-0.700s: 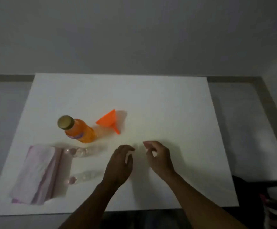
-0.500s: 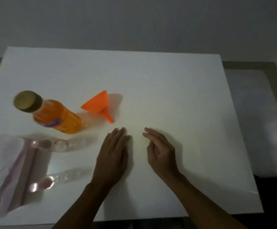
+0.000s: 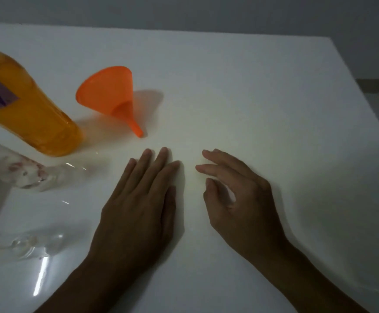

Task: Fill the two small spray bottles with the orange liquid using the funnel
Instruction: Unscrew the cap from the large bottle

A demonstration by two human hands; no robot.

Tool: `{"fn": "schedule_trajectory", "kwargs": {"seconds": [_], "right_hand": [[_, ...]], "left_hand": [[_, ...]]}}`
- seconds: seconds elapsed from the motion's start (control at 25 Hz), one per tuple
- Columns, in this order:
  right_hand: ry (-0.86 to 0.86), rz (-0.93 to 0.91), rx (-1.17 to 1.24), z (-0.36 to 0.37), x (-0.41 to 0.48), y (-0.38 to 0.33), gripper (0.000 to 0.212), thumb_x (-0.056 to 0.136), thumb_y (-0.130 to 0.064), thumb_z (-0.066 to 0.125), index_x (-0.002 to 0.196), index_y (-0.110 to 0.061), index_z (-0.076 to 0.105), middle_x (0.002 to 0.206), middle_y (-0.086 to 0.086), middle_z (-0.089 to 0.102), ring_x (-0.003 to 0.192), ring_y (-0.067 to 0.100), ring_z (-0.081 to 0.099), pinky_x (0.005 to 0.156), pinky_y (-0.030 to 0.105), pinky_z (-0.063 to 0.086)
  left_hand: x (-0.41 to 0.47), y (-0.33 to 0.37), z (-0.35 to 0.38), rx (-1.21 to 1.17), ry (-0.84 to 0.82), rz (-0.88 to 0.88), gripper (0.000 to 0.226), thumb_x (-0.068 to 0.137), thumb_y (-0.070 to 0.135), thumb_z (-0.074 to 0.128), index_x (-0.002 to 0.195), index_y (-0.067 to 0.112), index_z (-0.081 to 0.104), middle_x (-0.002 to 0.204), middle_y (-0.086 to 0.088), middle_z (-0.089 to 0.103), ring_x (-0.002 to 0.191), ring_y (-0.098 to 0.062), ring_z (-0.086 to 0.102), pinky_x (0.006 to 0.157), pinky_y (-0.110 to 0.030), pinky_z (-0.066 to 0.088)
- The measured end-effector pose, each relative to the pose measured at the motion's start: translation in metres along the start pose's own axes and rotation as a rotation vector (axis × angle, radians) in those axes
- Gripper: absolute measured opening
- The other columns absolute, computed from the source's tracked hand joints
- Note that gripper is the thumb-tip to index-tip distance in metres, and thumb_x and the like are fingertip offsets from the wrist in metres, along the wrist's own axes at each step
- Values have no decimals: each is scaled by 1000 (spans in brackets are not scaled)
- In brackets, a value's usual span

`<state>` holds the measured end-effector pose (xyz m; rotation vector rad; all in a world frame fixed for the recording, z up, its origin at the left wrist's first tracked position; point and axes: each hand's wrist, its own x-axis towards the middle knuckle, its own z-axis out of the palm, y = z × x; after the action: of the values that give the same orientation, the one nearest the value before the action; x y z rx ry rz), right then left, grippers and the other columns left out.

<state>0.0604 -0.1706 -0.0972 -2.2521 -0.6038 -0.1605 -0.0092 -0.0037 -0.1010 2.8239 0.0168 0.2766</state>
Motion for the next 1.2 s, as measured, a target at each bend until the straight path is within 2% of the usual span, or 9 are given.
{"fn": "schedule_trajectory", "kwargs": {"seconds": [0.2,0.28,0.44,0.6,0.72,0.88,0.96,1.04,1.2], "right_hand": [[-87,-61,-107,1,-8,3,34,93,-15,58,124,-13,70,137,2,64,133,16,54,112,26,39],[-131,-75,-179,4,-5,5,35,95,-15,54,128,-11,67,141,3,61,137,16,49,115,25,33],[-128,-65,-240,-3,-22,-12,37,98,-12,49,131,-8,65,144,8,59,140,19,46,116,22,25],[-156,-48,-216,-6,-50,-27,40,100,-7,48,137,-11,60,151,5,51,145,18,40,116,18,15],[-117,-24,-199,-10,-62,-37,37,97,-6,53,132,-12,64,144,6,58,138,23,48,117,27,27],[-7,-136,-142,-18,-37,-71,32,89,-1,57,113,-13,73,118,6,73,115,23,64,103,29,47],[13,-195,-77,-22,-17,-102,30,86,-3,56,105,-15,76,108,3,76,104,21,69,97,33,53],[17,-241,1,-22,6,-136,27,86,-5,57,97,-15,79,100,2,79,95,18,72,91,34,57],[-34,-272,47,-13,58,-198,25,90,-11,58,105,-17,78,102,-2,77,87,10,68,87,24,55]], "left_hand": [[-5,0,2,64,58,3,50,100,37,21,143,22,43,153,0,35,145,-15,25,119,-35,17],[-3,-3,7,76,96,0,45,99,35,29,137,21,49,149,-2,44,141,-18,35,117,-35,25],[-11,2,1,159,208,-82,31,89,33,44,106,12,61,113,-7,63,102,-24,54,92,-34,44],[-12,4,-12,132,89,-167,32,93,32,34,98,13,59,104,-4,62,88,-16,52,79,-28,47],[-19,17,-62,52,114,-144,23,94,24,48,96,7,63,103,-9,64,86,-18,55,73,-30,50],[-45,17,-159,-37,484,33,13,86,25,62,92,15,68,91,-2,62,86,-17,54,70,-29,44],[-47,-8,-196,-38,557,-16,12,83,30,61,86,21,68,82,2,62,76,-15,56,67,-31,46],[-39,-44,-218,-75,583,-106,16,82,31,61,90,20,69,81,3,64,70,-13,59,67,-31,51],[-7,-115,-217,-180,497,-281,25,86,17,59,110,13,66,91,-1,67,80,-17,62,67,-28,51]]}}
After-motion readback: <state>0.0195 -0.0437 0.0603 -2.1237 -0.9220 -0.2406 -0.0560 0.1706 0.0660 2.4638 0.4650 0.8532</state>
